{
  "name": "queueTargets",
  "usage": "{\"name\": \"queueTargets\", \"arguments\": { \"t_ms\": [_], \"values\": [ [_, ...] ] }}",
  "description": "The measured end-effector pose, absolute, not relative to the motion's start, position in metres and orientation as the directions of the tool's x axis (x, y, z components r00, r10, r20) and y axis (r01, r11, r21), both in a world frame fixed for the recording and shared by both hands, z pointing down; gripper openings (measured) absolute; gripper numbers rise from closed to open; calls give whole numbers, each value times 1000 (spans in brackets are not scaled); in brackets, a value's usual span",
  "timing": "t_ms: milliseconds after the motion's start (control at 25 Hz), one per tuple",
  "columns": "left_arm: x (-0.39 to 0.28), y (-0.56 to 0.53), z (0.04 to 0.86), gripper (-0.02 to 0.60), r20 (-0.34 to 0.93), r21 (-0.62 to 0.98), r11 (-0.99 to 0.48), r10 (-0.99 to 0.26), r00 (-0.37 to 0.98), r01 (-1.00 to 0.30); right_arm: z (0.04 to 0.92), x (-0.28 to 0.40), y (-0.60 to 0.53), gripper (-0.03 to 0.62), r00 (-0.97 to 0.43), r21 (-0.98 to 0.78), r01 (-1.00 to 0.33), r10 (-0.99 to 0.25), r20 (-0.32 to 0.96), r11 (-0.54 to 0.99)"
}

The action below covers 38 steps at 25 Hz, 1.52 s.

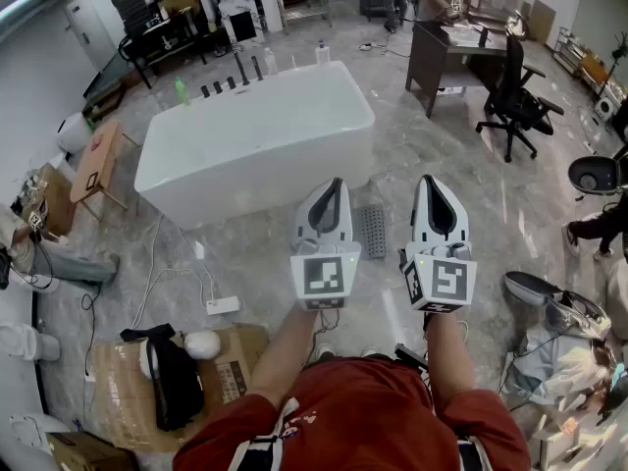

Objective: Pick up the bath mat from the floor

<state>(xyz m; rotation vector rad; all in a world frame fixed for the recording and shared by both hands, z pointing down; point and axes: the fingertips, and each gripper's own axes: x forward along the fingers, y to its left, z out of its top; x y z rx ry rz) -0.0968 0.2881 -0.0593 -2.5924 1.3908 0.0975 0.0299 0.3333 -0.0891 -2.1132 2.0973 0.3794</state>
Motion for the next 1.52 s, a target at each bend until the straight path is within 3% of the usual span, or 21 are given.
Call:
{"name": "queueTargets", "arguments": {
  "t_ms": [1120, 1520],
  "values": [
    [-173, 255, -48, 15, -172, -125, -599, -772, 612, -791, -63, -37, 317, 11, 107, 51, -991, -958, -267, -125],
    [-167, 246, -48, 15, -164, -123, -629, -750, 641, -768, -65, -36, 308, 11, 122, 45, -989, -957, -263, -139]
  ]
}}
